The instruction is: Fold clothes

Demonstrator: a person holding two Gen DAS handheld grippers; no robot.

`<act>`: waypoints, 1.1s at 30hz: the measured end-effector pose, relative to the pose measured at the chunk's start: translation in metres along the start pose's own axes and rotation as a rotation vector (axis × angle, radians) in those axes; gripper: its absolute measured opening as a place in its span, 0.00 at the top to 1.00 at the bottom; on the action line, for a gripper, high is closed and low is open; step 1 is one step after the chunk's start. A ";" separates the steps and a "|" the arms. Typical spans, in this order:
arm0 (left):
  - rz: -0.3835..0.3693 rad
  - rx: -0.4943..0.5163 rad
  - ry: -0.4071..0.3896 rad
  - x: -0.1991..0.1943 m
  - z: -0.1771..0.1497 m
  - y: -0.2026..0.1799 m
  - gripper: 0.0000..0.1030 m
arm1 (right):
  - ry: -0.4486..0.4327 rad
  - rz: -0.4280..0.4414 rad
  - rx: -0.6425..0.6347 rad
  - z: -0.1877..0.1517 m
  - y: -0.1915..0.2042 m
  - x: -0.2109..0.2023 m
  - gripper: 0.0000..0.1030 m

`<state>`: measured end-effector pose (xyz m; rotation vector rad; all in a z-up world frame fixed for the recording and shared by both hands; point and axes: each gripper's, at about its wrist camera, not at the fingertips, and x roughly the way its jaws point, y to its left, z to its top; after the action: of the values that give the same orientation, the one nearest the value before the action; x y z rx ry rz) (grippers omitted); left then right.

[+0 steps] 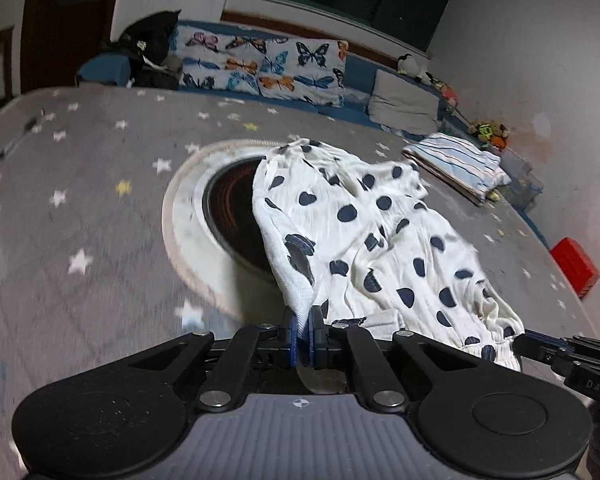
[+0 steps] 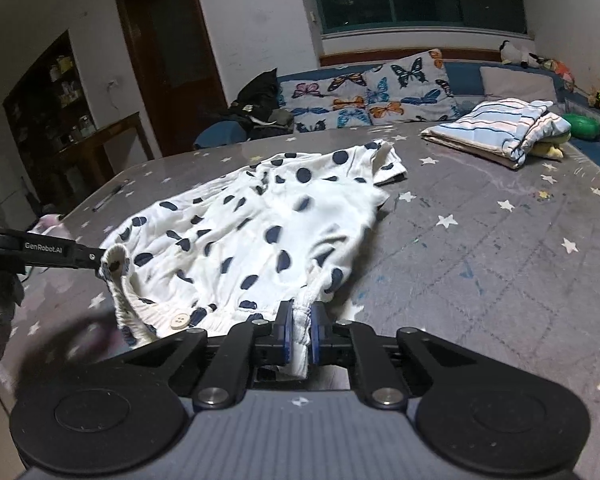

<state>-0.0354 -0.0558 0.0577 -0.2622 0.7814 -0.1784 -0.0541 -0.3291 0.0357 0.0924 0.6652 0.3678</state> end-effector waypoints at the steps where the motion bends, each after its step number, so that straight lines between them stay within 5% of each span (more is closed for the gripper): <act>1: -0.015 -0.005 0.008 -0.004 -0.003 0.002 0.95 | 0.009 0.008 -0.010 -0.002 0.001 -0.005 0.92; 14: -0.021 0.014 0.141 -0.023 -0.041 0.026 0.91 | 0.163 0.075 -0.051 -0.030 0.003 -0.036 0.85; 18: -0.015 0.046 0.115 -0.030 -0.034 0.028 0.89 | 0.151 0.093 -0.054 -0.019 -0.003 -0.041 0.84; 22: 0.012 0.065 0.080 -0.031 -0.019 0.029 0.68 | 0.133 0.066 -0.067 0.005 -0.012 -0.025 0.82; 33: 0.077 0.117 0.025 0.028 0.047 0.022 0.67 | 0.075 -0.026 -0.095 0.086 -0.045 0.040 0.81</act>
<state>0.0186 -0.0343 0.0642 -0.1193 0.8018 -0.1549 0.0419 -0.3532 0.0704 -0.0207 0.7212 0.3785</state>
